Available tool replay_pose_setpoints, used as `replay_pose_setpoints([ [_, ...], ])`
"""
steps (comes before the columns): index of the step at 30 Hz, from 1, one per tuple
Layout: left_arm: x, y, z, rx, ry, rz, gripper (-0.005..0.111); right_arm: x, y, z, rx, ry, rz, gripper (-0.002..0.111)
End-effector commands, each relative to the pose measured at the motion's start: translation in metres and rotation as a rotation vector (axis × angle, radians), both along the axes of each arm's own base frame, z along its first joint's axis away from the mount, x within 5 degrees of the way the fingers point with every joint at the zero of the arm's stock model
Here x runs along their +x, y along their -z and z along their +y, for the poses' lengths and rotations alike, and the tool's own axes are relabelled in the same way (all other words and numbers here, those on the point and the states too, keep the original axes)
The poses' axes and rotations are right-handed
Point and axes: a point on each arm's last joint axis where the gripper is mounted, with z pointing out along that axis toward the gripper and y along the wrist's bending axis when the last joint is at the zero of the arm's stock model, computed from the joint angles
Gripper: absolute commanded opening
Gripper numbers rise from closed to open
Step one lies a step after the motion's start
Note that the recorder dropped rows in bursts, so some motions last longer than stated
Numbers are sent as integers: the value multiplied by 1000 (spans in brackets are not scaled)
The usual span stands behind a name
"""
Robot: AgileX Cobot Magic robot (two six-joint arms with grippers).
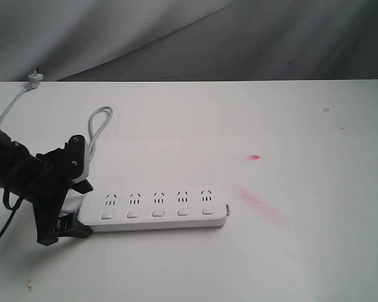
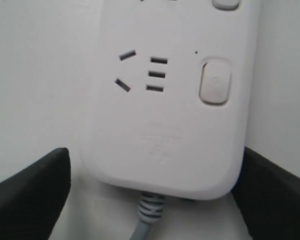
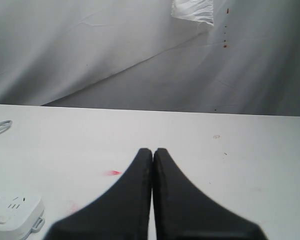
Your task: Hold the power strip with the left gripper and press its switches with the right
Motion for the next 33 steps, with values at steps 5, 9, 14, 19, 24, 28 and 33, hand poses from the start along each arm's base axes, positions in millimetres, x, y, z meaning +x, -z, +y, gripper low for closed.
replay_pose_setpoints([
  [5, 3, -1, 1, -3, -18, -15, 51, 0, 1, -1, -1, 8, 0, 0],
  [9, 3, -1, 1, -3, -18, -15, 48, 0, 1, -1, -1, 8, 0, 0],
  [14, 3, -1, 1, -3, -18, -15, 48, 0, 1, -1, -1, 8, 0, 0],
  [19, 3, -1, 1, -3, -18, -15, 48, 0, 1, -1, -1, 8, 0, 0],
  [24, 3, -1, 1, -3, -18, -15, 48, 0, 1, -1, -1, 8, 0, 0],
  [28, 3, -1, 1, -3, -18, -15, 48, 0, 1, -1, -1, 8, 0, 0],
  [33, 3, -1, 1, -3, -18, -15, 48, 0, 1, -1, -1, 8, 0, 0],
])
